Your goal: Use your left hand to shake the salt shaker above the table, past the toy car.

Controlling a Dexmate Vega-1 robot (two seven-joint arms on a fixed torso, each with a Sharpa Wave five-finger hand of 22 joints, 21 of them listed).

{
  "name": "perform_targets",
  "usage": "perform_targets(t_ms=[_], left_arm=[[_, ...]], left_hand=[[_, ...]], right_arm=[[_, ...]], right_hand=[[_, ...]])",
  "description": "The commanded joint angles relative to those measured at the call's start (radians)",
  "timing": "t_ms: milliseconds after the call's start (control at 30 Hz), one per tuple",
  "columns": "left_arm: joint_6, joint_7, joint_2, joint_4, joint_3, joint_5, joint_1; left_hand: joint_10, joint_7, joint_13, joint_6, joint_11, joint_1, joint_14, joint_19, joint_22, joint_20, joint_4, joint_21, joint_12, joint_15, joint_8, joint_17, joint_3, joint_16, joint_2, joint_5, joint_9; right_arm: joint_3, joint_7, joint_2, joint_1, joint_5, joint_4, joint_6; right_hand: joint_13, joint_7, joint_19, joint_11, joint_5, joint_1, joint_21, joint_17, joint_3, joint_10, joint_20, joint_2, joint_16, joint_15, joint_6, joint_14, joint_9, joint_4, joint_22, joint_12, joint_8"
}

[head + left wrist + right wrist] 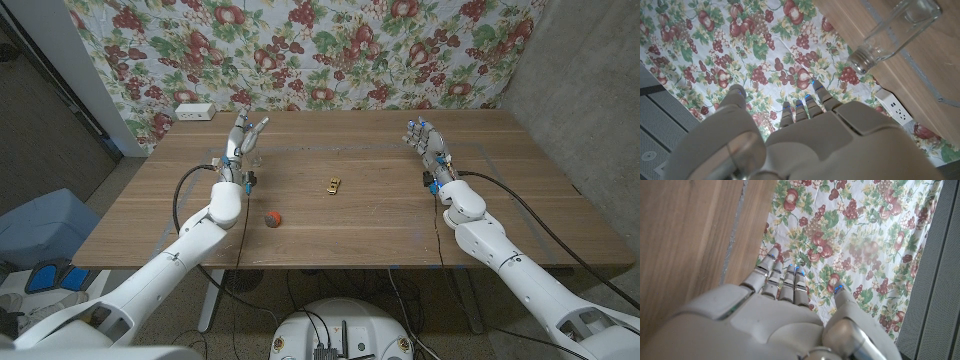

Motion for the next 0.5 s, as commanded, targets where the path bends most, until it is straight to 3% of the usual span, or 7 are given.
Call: perform_targets(t_ms=[33,133,467,500], left_arm=[[-0.125,-0.163,0.011,0.002,-0.042,-0.095,0.027],[-0.156,-0.224,0.015,0.014,-0.048,-0.139,0.028],[-0.249,-0.415,0.024,0.052,-0.069,-0.277,0.029],[-0.258,-0.436,0.023,0.061,-0.069,-0.289,0.025]], left_hand=[[0.011,0.027,-0.001,0.000,0.006,-0.042,0.024,0.032,0.003,-0.050,0.024,-0.005,0.010,-0.005,0.006,0.003,0.003,0.010,0.030,0.010,0.000],[0.013,0.036,-0.001,-0.003,0.008,-0.056,0.027,0.038,0.003,-0.053,0.033,-0.007,0.010,-0.004,0.005,0.003,0.005,0.011,0.043,0.013,0.000],[0.025,0.058,-0.001,-0.006,0.007,-0.102,0.037,0.055,0.004,-0.053,0.075,-0.014,0.013,-0.002,0.005,0.004,0.016,0.012,0.075,0.025,0.000],[0.028,0.066,-0.001,-0.003,0.011,-0.113,0.042,0.058,0.005,-0.048,0.091,-0.016,0.014,0.002,0.007,0.004,0.027,0.013,0.088,0.032,0.000]], right_arm=[[-0.001,-0.003,0.002,0.000,-0.010,-0.007,0.016],[-0.003,-0.015,0.000,-0.006,-0.023,-0.021,0.021],[-0.006,-0.075,-0.010,-0.023,-0.082,-0.074,0.015],[-0.005,-0.083,-0.009,-0.027,-0.086,-0.078,0.017]], right_hand=[[0.001,-0.022,-0.011,-0.003,-0.004,-0.008,-0.001,-0.004,-0.008,-0.022,-0.003,-0.009,-0.011,-0.023,-0.056,-0.015,0.003,-0.004,0.003,-0.001,-0.012],[-0.001,-0.022,-0.021,-0.006,-0.004,-0.006,-0.003,-0.010,-0.010,-0.044,-0.018,-0.011,-0.019,-0.038,-0.074,-0.028,0.002,-0.011,0.002,-0.004,-0.010],[-0.002,0.018,-0.019,-0.006,-0.008,-0.020,-0.001,-0.018,-0.023,-0.048,-0.033,-0.024,-0.023,-0.038,-0.078,-0.027,0.002,-0.012,0.001,0.001,-0.003],[-0.003,0.024,-0.019,-0.006,-0.009,-0.022,-0.001,-0.019,-0.025,-0.048,-0.034,-0.026,-0.022,-0.037,-0.078,-0.026,0.001,-0.012,0.001,0.002,-0.002]])
